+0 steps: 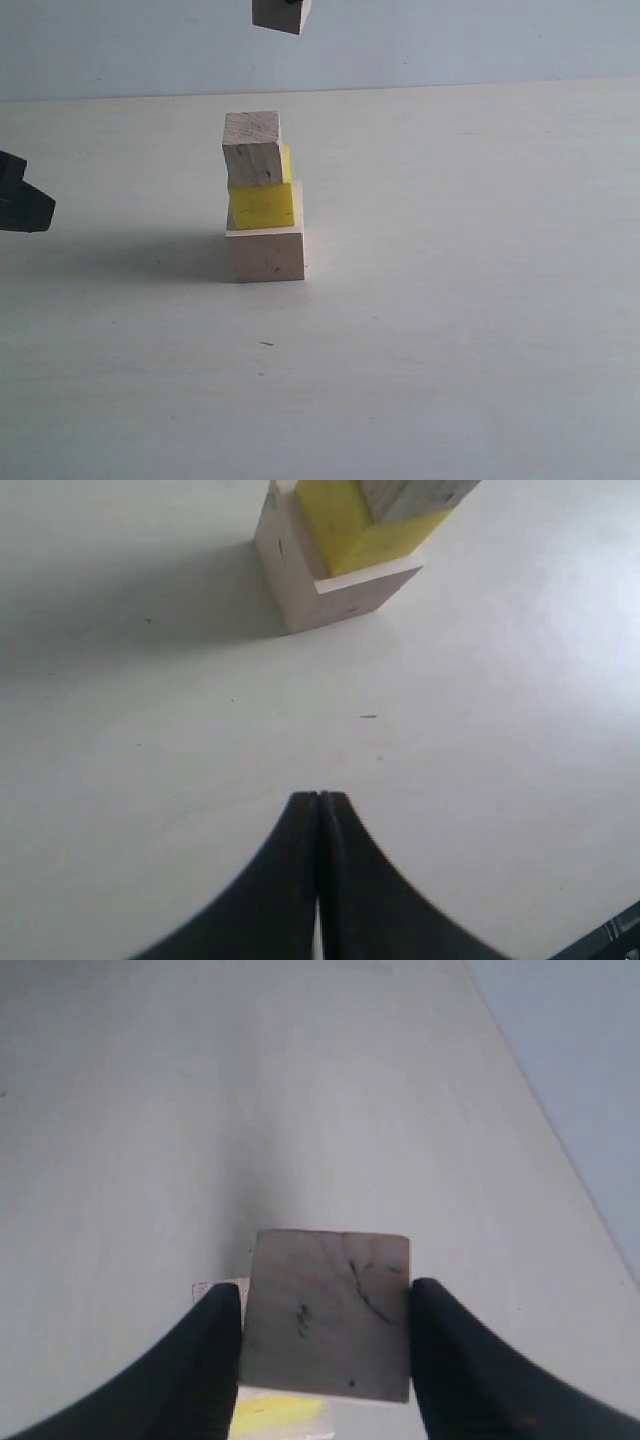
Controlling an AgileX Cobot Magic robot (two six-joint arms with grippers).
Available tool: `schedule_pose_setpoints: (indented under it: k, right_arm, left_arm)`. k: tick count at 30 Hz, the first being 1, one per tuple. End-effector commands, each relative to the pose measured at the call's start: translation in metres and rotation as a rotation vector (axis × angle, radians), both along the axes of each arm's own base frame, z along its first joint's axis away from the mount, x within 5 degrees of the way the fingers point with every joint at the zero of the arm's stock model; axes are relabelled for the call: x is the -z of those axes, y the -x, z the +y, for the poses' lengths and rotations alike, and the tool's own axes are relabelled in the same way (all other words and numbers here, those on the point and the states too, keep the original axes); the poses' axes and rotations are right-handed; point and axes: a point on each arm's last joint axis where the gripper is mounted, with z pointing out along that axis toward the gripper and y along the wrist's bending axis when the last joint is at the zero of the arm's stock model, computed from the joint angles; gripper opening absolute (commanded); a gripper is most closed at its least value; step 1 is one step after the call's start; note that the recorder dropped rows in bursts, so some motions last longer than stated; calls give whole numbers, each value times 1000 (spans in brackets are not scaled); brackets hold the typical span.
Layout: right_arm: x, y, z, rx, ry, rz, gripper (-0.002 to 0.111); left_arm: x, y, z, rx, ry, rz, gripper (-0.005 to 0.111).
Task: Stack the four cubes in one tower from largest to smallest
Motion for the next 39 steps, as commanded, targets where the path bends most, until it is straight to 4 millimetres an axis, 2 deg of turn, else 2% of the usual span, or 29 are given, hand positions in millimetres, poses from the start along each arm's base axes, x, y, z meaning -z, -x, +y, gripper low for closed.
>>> schedule_pose_setpoints:
  k: [1,8,24,27,32,36,39]
  right_arm:
    - [3,-1,2,-9,-13,3,0]
    - [24,-12,8,-15,-32,62,0]
    - [27,-14,9,3,-51,104,0]
    - [27,-13,11,21,-47,134,0]
    - [38,4,32,-41,14,146,0]
    - [45,6,28,-56,69,127,0]
    - [40,8,29,-80,45,99,0]
  left_arm:
    - [1,-1,0,19,-10,-7,0]
    - [2,-1,0,35,-24,-17,0]
    - [-1,-6,1,16,-24,-76,0]
    - [-2,-7,1,11,-20,-89,0]
    - [-2,-7,1,9,-18,-96,0]
    - [-2,-7,1,9,-19,-94,0]
    - [-2,-7,1,9,-19,-94,0]
